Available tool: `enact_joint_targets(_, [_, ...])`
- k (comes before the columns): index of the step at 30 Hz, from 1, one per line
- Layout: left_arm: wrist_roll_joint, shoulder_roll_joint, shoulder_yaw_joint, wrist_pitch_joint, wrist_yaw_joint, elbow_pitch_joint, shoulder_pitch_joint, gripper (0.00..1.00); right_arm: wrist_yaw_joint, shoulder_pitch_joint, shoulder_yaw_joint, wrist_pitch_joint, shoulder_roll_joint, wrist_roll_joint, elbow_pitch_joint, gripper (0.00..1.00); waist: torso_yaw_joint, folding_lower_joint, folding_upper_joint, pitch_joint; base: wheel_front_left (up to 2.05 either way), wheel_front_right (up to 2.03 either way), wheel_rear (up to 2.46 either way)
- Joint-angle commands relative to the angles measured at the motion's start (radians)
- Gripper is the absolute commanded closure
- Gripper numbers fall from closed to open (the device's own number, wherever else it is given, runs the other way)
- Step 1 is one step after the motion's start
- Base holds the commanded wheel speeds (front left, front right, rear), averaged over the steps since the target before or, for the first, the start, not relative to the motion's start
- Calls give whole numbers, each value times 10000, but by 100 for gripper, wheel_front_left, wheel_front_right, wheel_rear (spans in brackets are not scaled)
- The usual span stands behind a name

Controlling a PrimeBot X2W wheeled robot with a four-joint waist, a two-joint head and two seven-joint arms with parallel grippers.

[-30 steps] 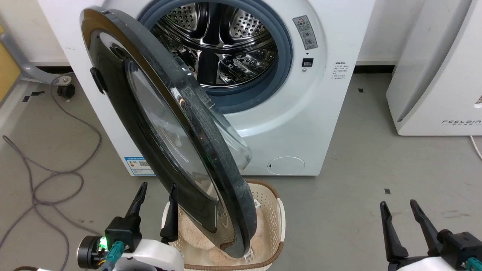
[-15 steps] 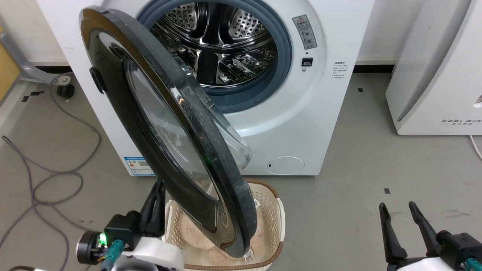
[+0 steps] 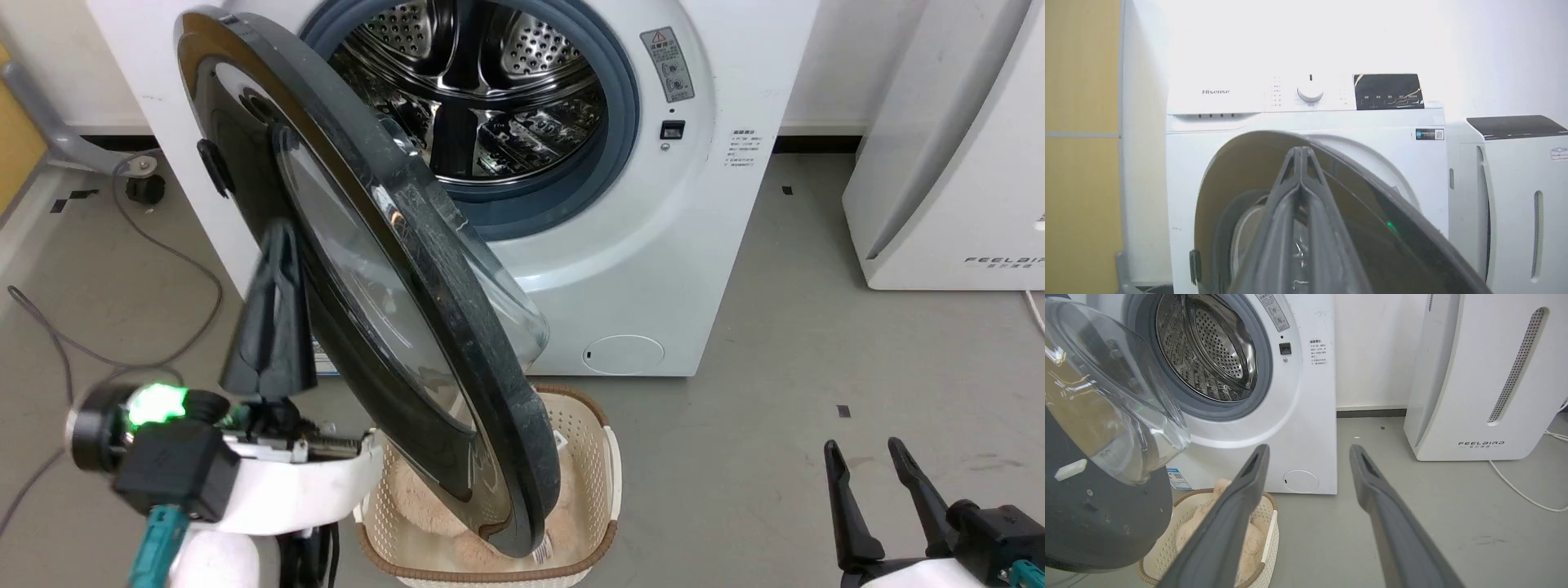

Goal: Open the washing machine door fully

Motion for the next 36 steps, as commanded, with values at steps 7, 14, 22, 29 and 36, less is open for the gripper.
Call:
enact_joint_targets(7, [190,30,-336,-42,73,-1768,-813,100,6,-195,9,-22,43,-3,57,0,-17,0,-1,47,0,0,0])
enact_joint_targets(14, [68,19,-2157,-39,-530,-2576,-1087,100,6,-153,20,59,43,11,72,0,1,0,-1,37,0,0,0])
enact_joint_targets(22, [-328,12,-4440,726,-919,-1946,-825,100,6,-94,-2,166,43,1,74,0,120,0,-1,-11,0,0,0])
enact_joint_targets(29, [-700,33,-5745,2151,-1019,-980,-146,100,6,-57,11,246,43,26,95,0,187,0,-1,-31,0,0,0])
enact_joint_targets(36, [-1006,101,-5981,3538,-865,281,276,100,6,-94,62,267,43,78,143,0,188,0,-1,52,0,0,0])
